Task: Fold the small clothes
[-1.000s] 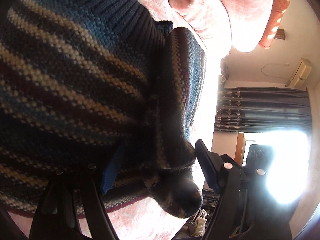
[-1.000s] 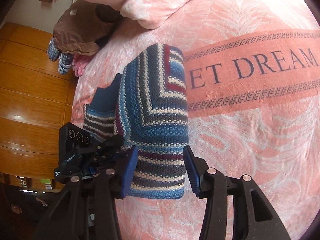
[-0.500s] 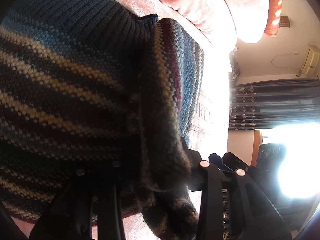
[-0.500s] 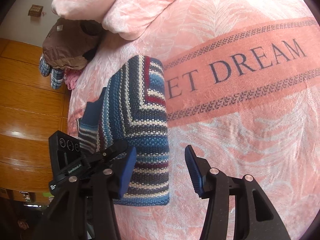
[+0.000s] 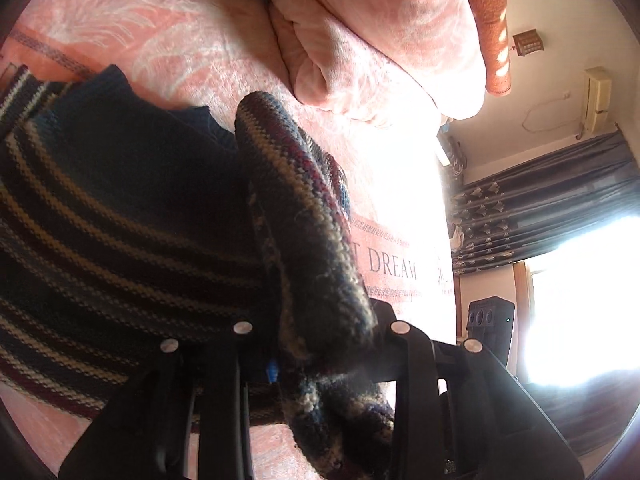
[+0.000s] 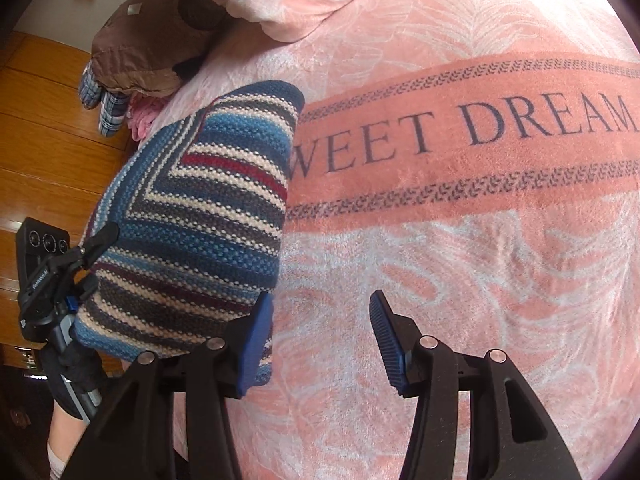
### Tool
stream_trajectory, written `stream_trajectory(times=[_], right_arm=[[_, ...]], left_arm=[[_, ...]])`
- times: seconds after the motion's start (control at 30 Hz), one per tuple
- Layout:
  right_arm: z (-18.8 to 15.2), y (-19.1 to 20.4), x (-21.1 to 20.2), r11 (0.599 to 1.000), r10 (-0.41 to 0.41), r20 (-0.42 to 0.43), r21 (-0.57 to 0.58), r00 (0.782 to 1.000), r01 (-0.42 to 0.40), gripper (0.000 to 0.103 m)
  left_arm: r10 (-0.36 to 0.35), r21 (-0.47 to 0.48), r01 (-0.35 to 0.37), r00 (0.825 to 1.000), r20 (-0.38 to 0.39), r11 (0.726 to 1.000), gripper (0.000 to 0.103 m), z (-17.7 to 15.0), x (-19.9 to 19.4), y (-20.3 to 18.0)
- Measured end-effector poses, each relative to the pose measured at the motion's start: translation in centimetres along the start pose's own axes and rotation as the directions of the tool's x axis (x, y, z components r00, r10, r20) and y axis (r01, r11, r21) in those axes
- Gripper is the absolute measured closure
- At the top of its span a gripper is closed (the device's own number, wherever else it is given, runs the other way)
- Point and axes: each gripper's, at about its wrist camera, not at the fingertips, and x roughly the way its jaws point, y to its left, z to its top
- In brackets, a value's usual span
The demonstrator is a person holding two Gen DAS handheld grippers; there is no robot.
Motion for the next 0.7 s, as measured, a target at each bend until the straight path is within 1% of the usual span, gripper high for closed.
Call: stream_trajectory(times=[0.23,0.3,0.33,0.37,0.5,0.57,0.63,0.7], right_arm=[[-1.5,2.8,2.0,0.995,-0.026,-0.048,-0.095,0.998,0.022,0.051],[-2.0,3.5,2.6,0.993,-0.032,-0.061,-0.113,0.998,0.025,0.051],[-2.2,3.8,2.9,0.993,-0.033,-0.067,-0.119,0.997,0.025,0.051],[-2.4,4.1,3.1,0.992,-0.035,-0.071,-0.123,0.997,0.026,0.051],[-3.5,5.8,3.9,0.987,-0.044,-0.085,-0.16,0.995,0.03,0.051],[-4.0,6.7,3.9,0.982,-0.053,-0.082,-0.188,0.995,0.037,0.051],[-4.5,7.7,3.8,0.979,-0.04,-0.079,-0.201,0.996,0.024,0.051],[-4.8,8.7,3.7,0.979,-0.016,-0.076,-0.203,0.997,0.0,0.051]], left_arm=[[0.016,-0.03,-0.014,0.998,0.06,0.999,0.075,1.5,-4.7,4.7],[0.033,-0.035,-0.031,0.997,0.069,0.999,0.075,1.6,-5.6,5.6],[0.041,-0.035,-0.038,0.997,0.071,0.999,0.075,1.9,-6.6,6.2],[0.041,-0.034,-0.039,0.996,0.074,0.999,0.075,2.3,-8.5,7.5],[0.048,-0.011,-0.047,0.993,0.104,0.999,0.075,3.0,-10.8,8.9],[0.047,-0.023,-0.045,0.993,0.112,0.999,0.075,3.8,-12.4,10.2],[0.058,-0.036,-0.054,0.991,0.117,0.998,0.075,3.8,-13.4,11.8],[0.086,-0.045,-0.082,0.989,0.116,0.996,0.075,3.5,-13.8,13.4]])
